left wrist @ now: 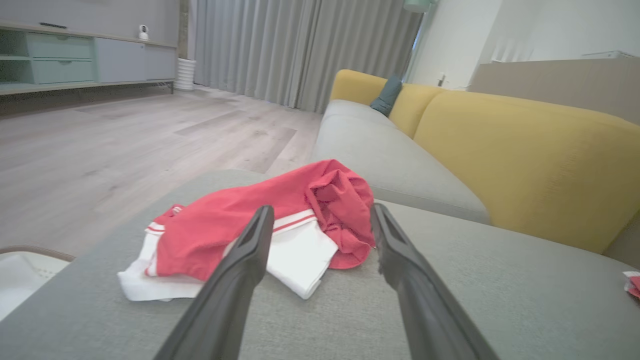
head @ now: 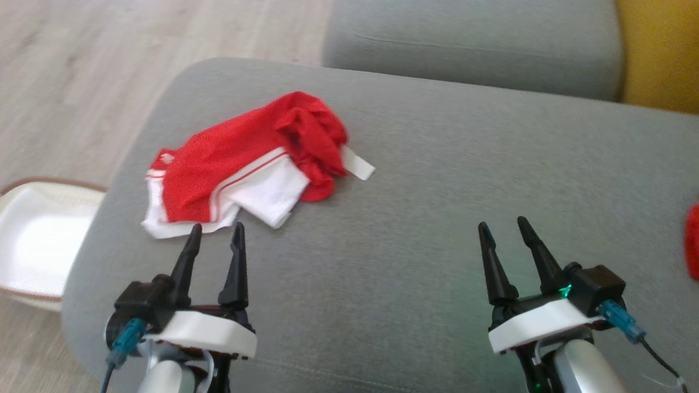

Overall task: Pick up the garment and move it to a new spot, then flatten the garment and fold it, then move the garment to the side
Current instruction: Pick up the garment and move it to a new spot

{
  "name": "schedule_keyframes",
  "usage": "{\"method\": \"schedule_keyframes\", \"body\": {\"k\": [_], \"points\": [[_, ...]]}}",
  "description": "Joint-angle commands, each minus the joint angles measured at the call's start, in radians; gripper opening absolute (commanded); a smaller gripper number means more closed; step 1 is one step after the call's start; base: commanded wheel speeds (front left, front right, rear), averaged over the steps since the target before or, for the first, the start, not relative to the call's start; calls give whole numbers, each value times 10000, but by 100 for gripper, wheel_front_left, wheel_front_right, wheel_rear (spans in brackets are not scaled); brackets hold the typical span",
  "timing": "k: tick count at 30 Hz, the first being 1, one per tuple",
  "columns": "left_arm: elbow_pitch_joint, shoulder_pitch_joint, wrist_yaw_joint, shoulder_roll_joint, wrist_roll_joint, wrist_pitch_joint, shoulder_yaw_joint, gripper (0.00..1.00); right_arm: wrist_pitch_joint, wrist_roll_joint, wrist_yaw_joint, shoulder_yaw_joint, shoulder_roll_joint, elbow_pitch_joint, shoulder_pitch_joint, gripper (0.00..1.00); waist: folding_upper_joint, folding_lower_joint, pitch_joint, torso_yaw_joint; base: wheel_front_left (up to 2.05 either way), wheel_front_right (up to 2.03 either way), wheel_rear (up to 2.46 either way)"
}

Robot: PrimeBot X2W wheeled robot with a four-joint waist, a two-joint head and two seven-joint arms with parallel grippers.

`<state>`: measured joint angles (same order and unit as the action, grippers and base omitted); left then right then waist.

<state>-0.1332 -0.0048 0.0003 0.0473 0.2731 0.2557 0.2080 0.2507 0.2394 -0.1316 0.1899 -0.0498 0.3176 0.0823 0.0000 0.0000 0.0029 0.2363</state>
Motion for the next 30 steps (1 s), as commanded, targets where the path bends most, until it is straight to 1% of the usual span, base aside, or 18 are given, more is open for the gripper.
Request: {"method": "schedule_keyframes", "body": {"k": [1,8,14,18,24,27,30], "points": [[314,-269,41,30,-124,61,-474,100,110,111,9,319,-5,-284,188,100,0,0,-181,569,0,0,0],[276,-81,-17,30,-357,61,-785,100,110,351,9,590,-5,-243,72,100,0,0,-378,1576,0,0,0],[290,162,-55,30,-406,61,-1000,100,110,440,9,708,-5,-165,-52,100,0,0,-427,2097,0,0,0],[353,228,-61,30,-371,61,-1063,100,110,415,9,745,-5,-125,-40,100,0,0,-351,2137,0,0,0],[365,61,-47,30,-235,61,-1297,100,110,274,9,655,-5,-32,118,100,0,0,-45,1914,0,0,0],[227,-238,-231,39,-291,61,-1537,100,110,127,9,499,-5,-29,247,100,0,0,260,1707,0,0,0],[-74,-807,-526,264,-379,61,-1760,100,110,-93,9,288,-5,-48,438,100,0,0,690,1455,0,0,0]]}}
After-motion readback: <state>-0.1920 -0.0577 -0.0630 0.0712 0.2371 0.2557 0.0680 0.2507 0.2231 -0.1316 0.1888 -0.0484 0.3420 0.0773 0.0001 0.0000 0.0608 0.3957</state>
